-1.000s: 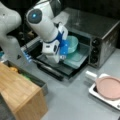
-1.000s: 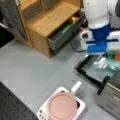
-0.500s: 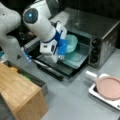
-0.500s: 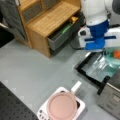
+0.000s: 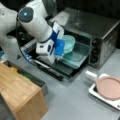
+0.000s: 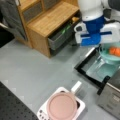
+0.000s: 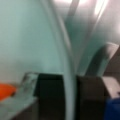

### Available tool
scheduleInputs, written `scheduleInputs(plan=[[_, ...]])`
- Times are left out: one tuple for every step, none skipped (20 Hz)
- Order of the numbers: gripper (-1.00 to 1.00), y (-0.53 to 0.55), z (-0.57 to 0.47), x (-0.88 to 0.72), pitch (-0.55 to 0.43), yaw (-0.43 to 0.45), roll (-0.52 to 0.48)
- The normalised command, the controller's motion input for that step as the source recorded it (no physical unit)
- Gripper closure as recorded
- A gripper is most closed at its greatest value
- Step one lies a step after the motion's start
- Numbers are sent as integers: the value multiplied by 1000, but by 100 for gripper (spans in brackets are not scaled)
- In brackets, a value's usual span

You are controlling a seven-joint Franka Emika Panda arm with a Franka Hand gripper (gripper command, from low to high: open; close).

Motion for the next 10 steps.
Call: scheduleInputs(plan=[[100,-219,260,231,172,147,-38],[100,-223,271,252,178,145,-42],[100,-233,288,279,187,144,-44],[100,-246,310,310,194,140,-44],[100,-260,334,340,204,136,-45],[100,-268,355,367,213,132,-43],[100,-273,378,394,231,125,-44],[100,-270,393,413,246,121,-47],[100,-269,411,434,261,119,-47],[100,-257,408,436,268,120,-45]])
